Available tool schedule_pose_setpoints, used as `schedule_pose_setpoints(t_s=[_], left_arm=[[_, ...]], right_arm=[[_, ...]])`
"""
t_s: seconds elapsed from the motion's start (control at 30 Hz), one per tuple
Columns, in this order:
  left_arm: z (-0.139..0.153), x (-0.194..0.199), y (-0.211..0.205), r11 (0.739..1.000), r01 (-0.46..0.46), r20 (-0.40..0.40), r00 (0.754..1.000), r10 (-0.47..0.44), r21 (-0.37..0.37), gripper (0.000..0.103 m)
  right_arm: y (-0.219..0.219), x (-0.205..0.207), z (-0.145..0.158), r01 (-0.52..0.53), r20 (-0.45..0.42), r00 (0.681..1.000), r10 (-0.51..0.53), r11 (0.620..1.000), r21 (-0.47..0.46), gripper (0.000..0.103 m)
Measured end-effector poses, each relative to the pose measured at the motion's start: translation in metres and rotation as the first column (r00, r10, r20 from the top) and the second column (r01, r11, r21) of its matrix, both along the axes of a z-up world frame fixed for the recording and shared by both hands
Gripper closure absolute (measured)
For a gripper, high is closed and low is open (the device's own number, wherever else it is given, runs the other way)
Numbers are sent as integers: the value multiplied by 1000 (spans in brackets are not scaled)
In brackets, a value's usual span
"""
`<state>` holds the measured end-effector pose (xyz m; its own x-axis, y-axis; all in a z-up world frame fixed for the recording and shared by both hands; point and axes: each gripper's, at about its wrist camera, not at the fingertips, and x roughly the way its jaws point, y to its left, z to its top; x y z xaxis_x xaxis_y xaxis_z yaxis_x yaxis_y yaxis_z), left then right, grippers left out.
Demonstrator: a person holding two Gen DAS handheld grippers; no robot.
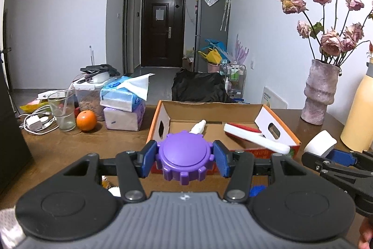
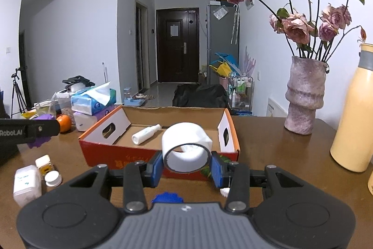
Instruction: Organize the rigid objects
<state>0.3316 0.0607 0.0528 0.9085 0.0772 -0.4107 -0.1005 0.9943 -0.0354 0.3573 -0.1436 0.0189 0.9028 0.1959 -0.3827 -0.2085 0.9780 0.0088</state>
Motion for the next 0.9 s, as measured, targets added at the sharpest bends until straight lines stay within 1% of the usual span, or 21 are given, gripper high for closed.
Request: schedule_pose_setpoints(t_s=[0.23, 0.47, 0.6, 0.9], left_arm=[[2, 38, -6, 1000, -4, 2, 1000, 5, -12, 49], [1, 70, 0, 998, -18, 18, 1000, 19, -65, 49], [0, 89, 3, 996, -21, 12, 1000, 22, -92, 49], [-14, 138, 0, 998, -37, -14, 999, 36, -57, 49]], right_arm=[[0, 32, 1, 9, 6, 1000, -9, 1000, 12, 62], [5, 59, -1, 28, 9, 1000, -28, 1000, -2, 62], [10, 76, -2, 36, 11, 999, -36, 999, -7, 62], [33, 120, -7, 4, -17, 1000, -4, 1000, -17, 62]])
